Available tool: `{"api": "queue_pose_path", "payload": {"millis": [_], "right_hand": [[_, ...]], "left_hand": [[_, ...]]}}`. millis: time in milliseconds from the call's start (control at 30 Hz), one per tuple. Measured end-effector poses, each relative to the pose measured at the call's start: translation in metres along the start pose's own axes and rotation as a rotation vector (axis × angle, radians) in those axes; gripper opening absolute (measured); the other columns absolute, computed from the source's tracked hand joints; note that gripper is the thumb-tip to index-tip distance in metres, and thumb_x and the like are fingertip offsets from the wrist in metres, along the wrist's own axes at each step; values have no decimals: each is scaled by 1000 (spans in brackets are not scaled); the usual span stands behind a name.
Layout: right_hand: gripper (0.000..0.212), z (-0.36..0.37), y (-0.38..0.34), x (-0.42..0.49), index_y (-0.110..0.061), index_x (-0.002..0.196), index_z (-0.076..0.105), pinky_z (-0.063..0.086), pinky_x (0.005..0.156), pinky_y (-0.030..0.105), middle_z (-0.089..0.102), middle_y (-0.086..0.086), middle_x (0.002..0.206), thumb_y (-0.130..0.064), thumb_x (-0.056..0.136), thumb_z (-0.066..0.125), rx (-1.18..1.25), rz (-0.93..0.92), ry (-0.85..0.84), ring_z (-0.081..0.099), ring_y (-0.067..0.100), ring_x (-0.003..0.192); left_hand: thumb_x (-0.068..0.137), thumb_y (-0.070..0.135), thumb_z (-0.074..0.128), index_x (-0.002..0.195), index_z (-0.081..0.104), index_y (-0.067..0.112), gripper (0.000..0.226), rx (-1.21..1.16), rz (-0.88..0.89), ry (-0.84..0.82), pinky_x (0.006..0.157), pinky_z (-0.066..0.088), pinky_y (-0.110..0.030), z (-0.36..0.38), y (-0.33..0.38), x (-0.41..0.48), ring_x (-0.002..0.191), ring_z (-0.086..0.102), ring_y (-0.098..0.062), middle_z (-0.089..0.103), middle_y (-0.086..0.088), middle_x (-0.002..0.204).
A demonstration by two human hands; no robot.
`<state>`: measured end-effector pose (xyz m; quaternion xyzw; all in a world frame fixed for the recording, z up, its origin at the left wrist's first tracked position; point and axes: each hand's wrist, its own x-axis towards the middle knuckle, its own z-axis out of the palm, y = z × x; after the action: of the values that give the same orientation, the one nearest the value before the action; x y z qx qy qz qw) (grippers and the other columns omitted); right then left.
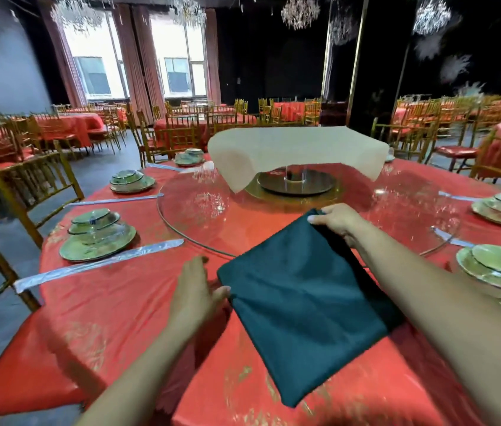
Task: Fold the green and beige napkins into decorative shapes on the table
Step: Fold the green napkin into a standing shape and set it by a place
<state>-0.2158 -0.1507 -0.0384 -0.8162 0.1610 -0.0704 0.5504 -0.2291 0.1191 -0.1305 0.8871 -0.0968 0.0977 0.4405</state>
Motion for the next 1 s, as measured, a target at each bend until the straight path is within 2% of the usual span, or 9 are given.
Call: {"api": "queue_pose_path", "payload": {"millis": [67, 133, 233, 433, 567, 633, 733, 833, 1000], "right_hand": [[9, 2, 1, 4, -6, 79, 61, 34, 33, 9, 58, 0, 56, -12, 85, 66, -48, -10, 17, 53, 5, 35], [15, 4, 2, 6, -7, 73, 59, 32, 31, 9, 55, 2, 63, -13, 86, 64, -73, -7, 16, 52, 5, 35], [27, 6, 5, 7, -12, 62, 53, 30, 30, 8, 54, 2, 62, -13, 88, 62, -85, -4, 21, 53, 12, 44], [20, 9, 11, 14, -6, 70, 56, 30, 30, 10, 53, 3, 63, -12, 87, 63, -76, -14, 39, 47, 13, 51], [12, 11, 16, 19, -6, 84, 60, 36, 50, 25, 57, 7, 74, -17, 87, 63, -142, -54, 82, 49, 18, 57], [15, 12, 19, 20, -8, 90, 61, 39, 62, 29, 58, 10, 83, -23, 88, 62, -229, -71, 113, 55, 22, 75], [46, 16, 18, -5, -10, 131, 48, 30, 103, 34, 45, 10, 137, -29, 90, 58, -544, -230, 244, 40, 26, 128], [47, 30, 37, -71, -4, 136, 39, 15, 106, 11, 35, 9, 144, -17, 93, 52, -339, -511, 116, 30, 14, 134], [98, 58, 105, -169, -34, 132, 15, 18, 111, 10, 11, -11, 150, -91, 56, 39, -45, -326, -361, 13, -6, 137]], "left_hand": [[76, 35, 61, 111, 45, 30, 39, 81, 418, -67, 79, 40, -26, 2, 14, -16, 89, 48, -8, 54, -1, 99], [81, 42, 52, 100, 45, 32, 23, 119, 709, -318, 77, 38, -22, 12, 28, -39, 87, 47, -6, 58, 1, 94], [88, 36, 53, 102, 53, 23, 19, 209, 959, -450, 81, 41, -25, 32, 31, -63, 91, 52, -16, 59, -4, 101], [90, 37, 47, 105, 55, 23, 22, 408, 1100, -346, 69, 50, -26, 43, 26, -69, 81, 52, -17, 56, 1, 102], [90, 42, 42, 104, 54, 31, 21, 552, 1123, -302, 66, 45, -19, 43, 26, -72, 80, 46, -8, 56, 9, 100], [90, 42, 41, 103, 54, 32, 21, 569, 1123, -290, 67, 45, -20, 43, 26, -72, 80, 47, -8, 56, 10, 101], [91, 42, 38, 103, 54, 32, 22, 576, 1123, -284, 67, 46, -19, 45, 24, -72, 81, 49, -9, 54, 10, 102], [93, 46, 36, 103, 54, 32, 25, 559, 1110, -301, 67, 47, -21, 47, 22, -72, 83, 48, -9, 53, 10, 102], [90, 66, 24, 108, 50, 30, 49, 498, 1087, -366, 75, 34, -22, 48, 16, -70, 86, 40, -9, 51, 6, 104]]}}
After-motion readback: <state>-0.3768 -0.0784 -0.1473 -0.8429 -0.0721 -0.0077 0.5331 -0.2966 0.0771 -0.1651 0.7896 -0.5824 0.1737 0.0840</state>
